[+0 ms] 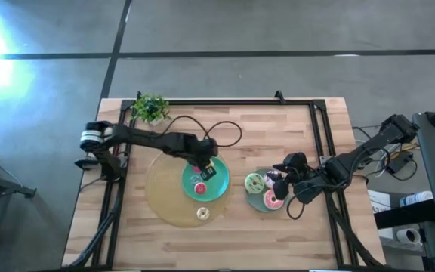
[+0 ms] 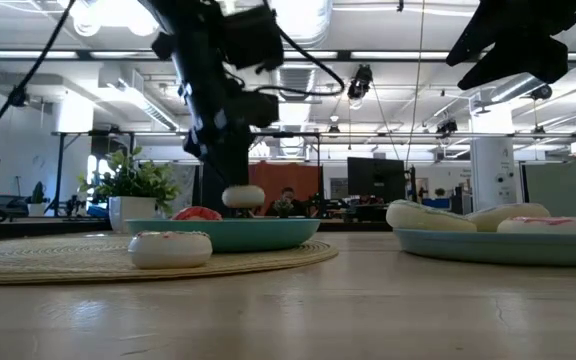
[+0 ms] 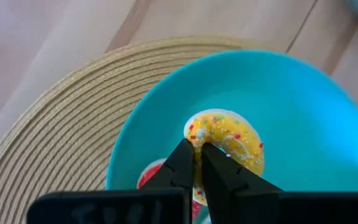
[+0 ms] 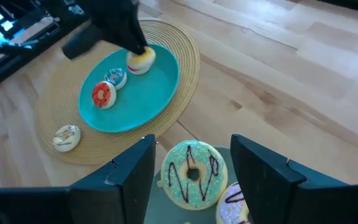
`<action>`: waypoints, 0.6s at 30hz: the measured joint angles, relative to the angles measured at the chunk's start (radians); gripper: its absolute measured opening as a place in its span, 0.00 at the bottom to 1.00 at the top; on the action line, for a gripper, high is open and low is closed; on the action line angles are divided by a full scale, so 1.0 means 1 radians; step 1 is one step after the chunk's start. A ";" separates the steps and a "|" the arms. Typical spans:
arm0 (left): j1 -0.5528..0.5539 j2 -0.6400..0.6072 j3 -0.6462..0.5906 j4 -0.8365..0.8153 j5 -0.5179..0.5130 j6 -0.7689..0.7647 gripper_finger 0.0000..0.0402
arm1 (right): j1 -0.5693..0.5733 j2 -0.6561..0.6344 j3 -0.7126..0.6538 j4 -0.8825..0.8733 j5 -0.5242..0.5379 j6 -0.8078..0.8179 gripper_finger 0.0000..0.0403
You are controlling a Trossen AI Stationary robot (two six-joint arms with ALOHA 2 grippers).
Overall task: Pick & Place donuts
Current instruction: Put the small yellow donut on the left plate
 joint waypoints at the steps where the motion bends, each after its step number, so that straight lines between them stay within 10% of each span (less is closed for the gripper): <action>1: 0.003 0.019 0.008 -0.001 0.001 0.011 0.00 | 0.000 0.000 0.000 0.000 0.000 0.005 0.50; 18: 0.011 0.151 0.112 -0.077 -0.045 0.031 0.10 | 0.000 0.000 0.000 0.001 0.000 0.026 0.50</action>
